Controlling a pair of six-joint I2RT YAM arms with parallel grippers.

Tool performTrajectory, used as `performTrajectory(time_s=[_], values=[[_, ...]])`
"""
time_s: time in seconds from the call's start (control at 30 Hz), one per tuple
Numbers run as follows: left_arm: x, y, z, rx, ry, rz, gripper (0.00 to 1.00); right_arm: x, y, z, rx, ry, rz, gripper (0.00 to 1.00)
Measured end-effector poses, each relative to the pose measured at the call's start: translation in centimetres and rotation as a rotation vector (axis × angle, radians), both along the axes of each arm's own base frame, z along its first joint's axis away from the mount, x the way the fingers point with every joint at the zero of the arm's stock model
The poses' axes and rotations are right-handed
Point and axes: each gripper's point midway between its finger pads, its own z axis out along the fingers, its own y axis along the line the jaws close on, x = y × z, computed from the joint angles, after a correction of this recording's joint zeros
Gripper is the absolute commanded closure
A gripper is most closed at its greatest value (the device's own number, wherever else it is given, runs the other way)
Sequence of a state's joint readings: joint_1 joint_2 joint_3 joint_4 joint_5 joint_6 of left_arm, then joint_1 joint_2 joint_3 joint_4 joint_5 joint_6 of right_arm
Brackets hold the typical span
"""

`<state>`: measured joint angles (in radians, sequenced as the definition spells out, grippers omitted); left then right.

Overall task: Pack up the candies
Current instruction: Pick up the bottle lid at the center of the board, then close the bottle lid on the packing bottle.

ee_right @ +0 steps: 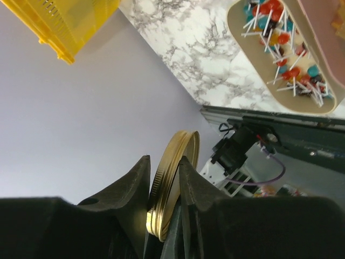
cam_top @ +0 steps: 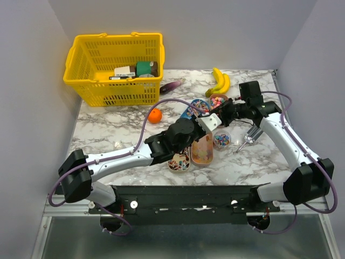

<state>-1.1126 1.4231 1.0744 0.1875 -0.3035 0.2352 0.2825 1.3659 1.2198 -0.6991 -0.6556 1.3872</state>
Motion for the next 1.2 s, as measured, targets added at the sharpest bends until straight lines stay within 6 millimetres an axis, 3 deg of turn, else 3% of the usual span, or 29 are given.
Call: performTrajectory(time_s=[0.17, 0.4, 0.5, 0.73, 0.9, 1.0, 1.07, 1.2], values=[[-0.3, 0.2, -0.1, 0.022, -0.026, 0.003, 0.67, -0.2, 0.4, 0.0, 0.041, 0.048, -0.004, 0.9], [-1.4, 0.5, 0.8, -0.023, -0.02, -0.015, 0.21, 0.1, 0.9, 0.6, 0.086, 0.034, 0.002, 0.97], [-2.2, 1.0, 2.0, -0.068, -0.017, -0.031, 0.14, 0.5, 1.2, 1.1, 0.105, 0.016, -0.001, 0.99], [-3.6, 2.4, 4.1, -0.162, 0.028, -0.045, 0.08, 1.6, 1.3, 0.9, 0.101, -0.031, -0.008, 0.99], [-3.9, 3.0, 2.8, -0.184, 0.149, -0.036, 0.08, 2.2, 0.2, -1.8, -0.018, -0.129, 0.002, 0.99], [-2.8, 3.9, 1.7, -0.212, 0.25, -0.017, 0.08, 1.7, -1.4, -4.2, -0.127, -0.187, 0.0, 0.99], [-1.0, 5.1, 1.4, -0.263, 0.326, 0.009, 0.08, 0.9, -2.9, -5.7, -0.211, -0.226, -0.008, 0.99], [1.9, 6.9, 0.7, -0.356, 0.454, 0.035, 0.09, 0.0, -6.1, -5.7, -0.365, -0.373, -0.051, 0.99]])
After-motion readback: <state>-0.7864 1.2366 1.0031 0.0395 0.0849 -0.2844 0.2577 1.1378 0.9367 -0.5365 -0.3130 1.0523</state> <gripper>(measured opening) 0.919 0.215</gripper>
